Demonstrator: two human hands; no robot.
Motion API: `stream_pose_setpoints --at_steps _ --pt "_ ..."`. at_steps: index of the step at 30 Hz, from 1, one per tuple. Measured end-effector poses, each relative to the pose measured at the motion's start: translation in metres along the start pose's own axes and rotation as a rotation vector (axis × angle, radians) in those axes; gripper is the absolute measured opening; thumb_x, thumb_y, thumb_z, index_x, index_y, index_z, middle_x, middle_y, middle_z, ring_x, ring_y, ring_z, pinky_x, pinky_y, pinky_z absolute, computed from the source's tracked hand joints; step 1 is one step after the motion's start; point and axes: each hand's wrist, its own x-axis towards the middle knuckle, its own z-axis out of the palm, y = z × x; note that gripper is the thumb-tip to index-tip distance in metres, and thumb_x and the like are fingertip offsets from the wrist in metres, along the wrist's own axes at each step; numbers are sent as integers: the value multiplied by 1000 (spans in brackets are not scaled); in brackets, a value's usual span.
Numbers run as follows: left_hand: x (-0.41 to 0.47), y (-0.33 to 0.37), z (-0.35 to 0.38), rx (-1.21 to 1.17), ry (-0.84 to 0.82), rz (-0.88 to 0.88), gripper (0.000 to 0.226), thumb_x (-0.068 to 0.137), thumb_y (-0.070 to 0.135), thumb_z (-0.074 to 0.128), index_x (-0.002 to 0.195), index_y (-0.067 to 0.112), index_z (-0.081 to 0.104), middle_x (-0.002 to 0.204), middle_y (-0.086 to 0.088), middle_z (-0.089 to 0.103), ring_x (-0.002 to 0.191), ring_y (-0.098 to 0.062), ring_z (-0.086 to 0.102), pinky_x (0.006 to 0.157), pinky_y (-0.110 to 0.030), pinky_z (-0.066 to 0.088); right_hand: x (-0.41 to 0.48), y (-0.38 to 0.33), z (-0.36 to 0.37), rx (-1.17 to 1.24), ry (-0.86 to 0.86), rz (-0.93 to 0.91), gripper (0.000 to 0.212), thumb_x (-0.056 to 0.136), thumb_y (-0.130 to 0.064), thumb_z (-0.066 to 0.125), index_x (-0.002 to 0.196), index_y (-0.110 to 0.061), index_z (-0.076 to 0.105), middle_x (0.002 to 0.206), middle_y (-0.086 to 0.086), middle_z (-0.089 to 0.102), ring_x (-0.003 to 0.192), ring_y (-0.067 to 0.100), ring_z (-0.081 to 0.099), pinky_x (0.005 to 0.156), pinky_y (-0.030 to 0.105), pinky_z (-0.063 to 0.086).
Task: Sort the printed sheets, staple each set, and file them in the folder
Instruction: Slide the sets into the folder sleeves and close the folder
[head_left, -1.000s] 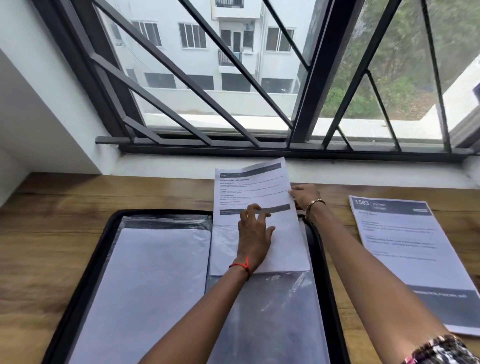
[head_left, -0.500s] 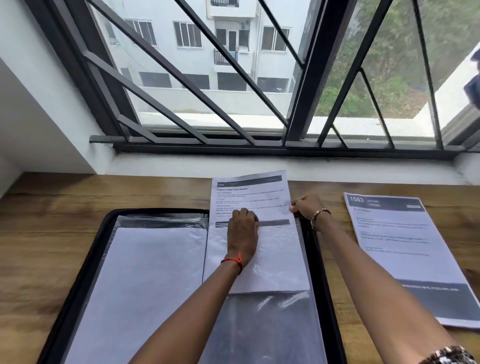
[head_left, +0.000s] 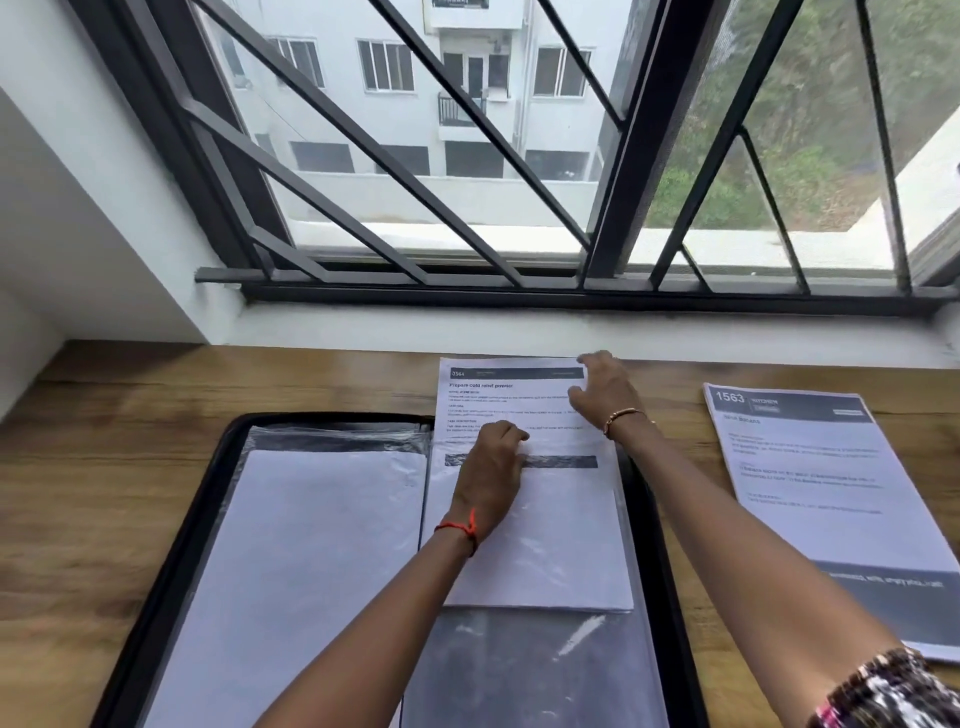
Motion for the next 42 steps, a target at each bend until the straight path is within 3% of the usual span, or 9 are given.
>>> stream_pose_setpoints --at_steps 4,7,10,14,18,25,35,39,42 --pt "-6 -13 -1 37 -30 96 19 88 3 52 105 1 61 125 -14 56 128 -28 44 103 -37 41 20 -31 9 -233 -119 -268 55 88 -17 51 141 -7 35 152 10 24 142 23 20 115 34 21" --pt "-11 -19 1 226 -186 137 44 96 20 39 137 6 40 151 -7 30 143 -23 18 116 -41 16 33 -54 17 -330 -218 -308 57 93 -23 48 144 -10 28 155 8 19 143 22 16 117 39 15" --pt "-14 -24 -3 394 -287 223 70 86 46 6 146 15 25 157 3 11 144 -18 -4 113 -49 -6 38 -70 22 -330 -302 -252 46 96 -24 43 139 -9 35 144 12 38 135 25 34 114 44 15" --pt "-17 -30 -6 484 -396 211 82 76 58 -9 149 25 6 155 11 -13 133 -15 -30 103 -49 -24 32 -80 22 -390 -258 -264 27 94 -14 39 112 -7 58 120 14 57 115 29 51 105 46 27" --pt "-21 -30 -8 486 -423 175 84 74 66 -12 149 30 1 147 13 -26 129 -19 -38 100 -49 -28 20 -79 23 -334 -252 -273 18 87 -5 44 85 -9 62 91 14 59 90 29 54 81 31 40" --pt "-41 -21 -16 486 -427 167 80 74 65 -8 147 32 -7 145 12 -32 131 -13 -36 103 -51 -23 -11 -78 17 -345 -270 -271 23 86 -7 48 91 -6 70 98 15 66 97 33 56 88 36 42" --pt "-103 -24 -32 494 -425 104 65 95 53 26 147 32 -6 153 8 -24 136 -15 -32 106 -58 -18 -58 -81 20 -374 -255 -268 22 87 3 43 91 -6 63 106 18 60 112 32 51 106 50 28" --pt "-126 -23 -31 480 -433 74 70 91 61 26 147 34 -6 153 7 -26 137 -16 -31 108 -59 -17 -72 -83 20 -430 -289 -270 22 88 -6 48 102 -8 65 110 11 63 108 29 56 86 36 33" --pt "-139 -21 -27 471 -446 71 77 85 71 25 146 35 -7 152 4 -28 137 -17 -32 107 -58 -21 -80 -85 18 -469 -305 -270 18 88 -5 47 91 -9 65 88 8 58 94 28 54 82 34 33"
